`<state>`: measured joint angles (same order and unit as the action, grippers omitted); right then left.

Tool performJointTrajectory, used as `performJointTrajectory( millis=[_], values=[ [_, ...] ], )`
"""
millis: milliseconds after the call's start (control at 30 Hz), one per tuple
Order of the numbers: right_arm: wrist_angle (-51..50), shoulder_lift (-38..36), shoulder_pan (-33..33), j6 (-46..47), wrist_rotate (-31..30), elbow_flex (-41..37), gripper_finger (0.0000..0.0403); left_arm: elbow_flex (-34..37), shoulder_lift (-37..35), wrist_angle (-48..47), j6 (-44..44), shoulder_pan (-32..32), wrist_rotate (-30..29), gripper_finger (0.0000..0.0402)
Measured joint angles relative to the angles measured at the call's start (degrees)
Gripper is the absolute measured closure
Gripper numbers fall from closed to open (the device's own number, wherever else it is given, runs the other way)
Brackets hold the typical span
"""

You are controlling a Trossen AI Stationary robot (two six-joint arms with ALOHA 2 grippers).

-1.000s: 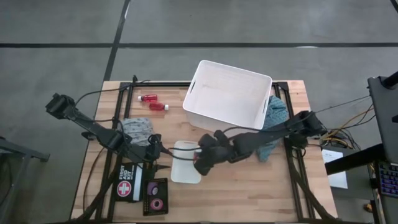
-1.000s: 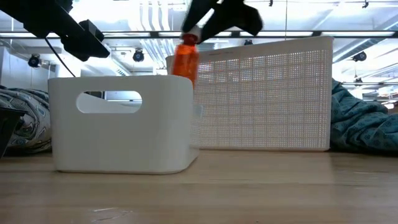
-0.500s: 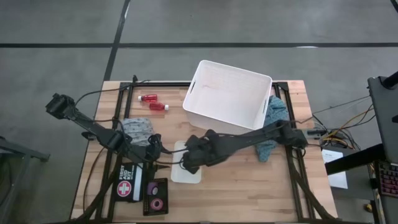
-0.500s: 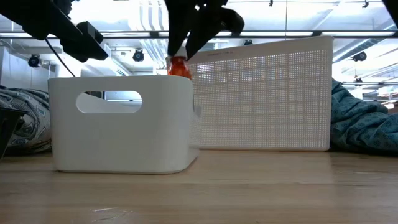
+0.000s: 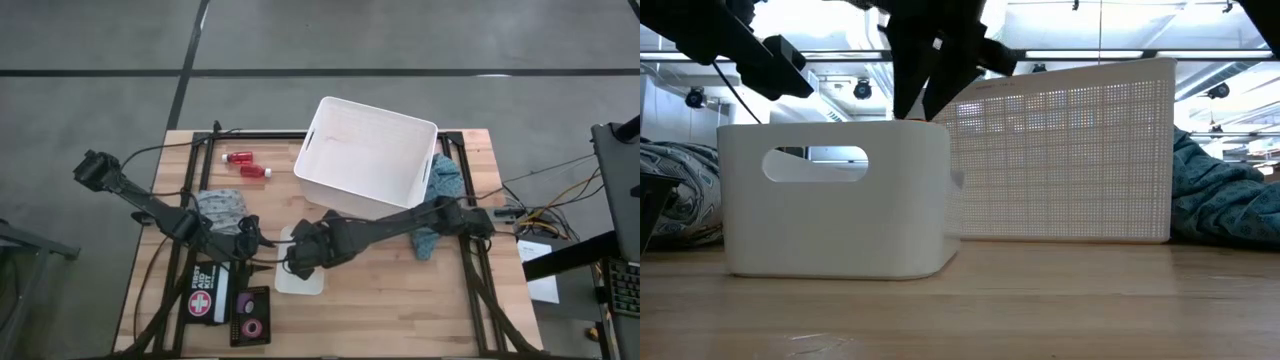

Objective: Pick & Place Medicine items
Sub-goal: Put the bottom red medicine bottle into the small white bin

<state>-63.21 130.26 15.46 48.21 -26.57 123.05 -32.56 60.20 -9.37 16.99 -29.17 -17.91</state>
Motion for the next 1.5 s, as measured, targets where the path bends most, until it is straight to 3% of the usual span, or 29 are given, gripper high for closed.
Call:
performJointTrajectory(
  millis=[300, 1067, 1500],
  values=[
    [2.7, -0.1, -0.3, -0.4, 1.3, -4.2, 0.0273, 0.0, 0.0, 0.0, 0.0, 0.0, 0.0, 0.0115],
    [3.3, -0.2, -0.2, 0.2, 2.6, -5.4, 0.0272, 0.0, 0.0, 0.0, 0.0, 0.0, 0.0, 0.0115],
    [3.1, -0.2, -0.2, -0.6, 1.0, -5.4, 0.0200, 0.0, 0.0, 0.0, 0.0, 0.0, 0.0, 0.0115]
  ],
)
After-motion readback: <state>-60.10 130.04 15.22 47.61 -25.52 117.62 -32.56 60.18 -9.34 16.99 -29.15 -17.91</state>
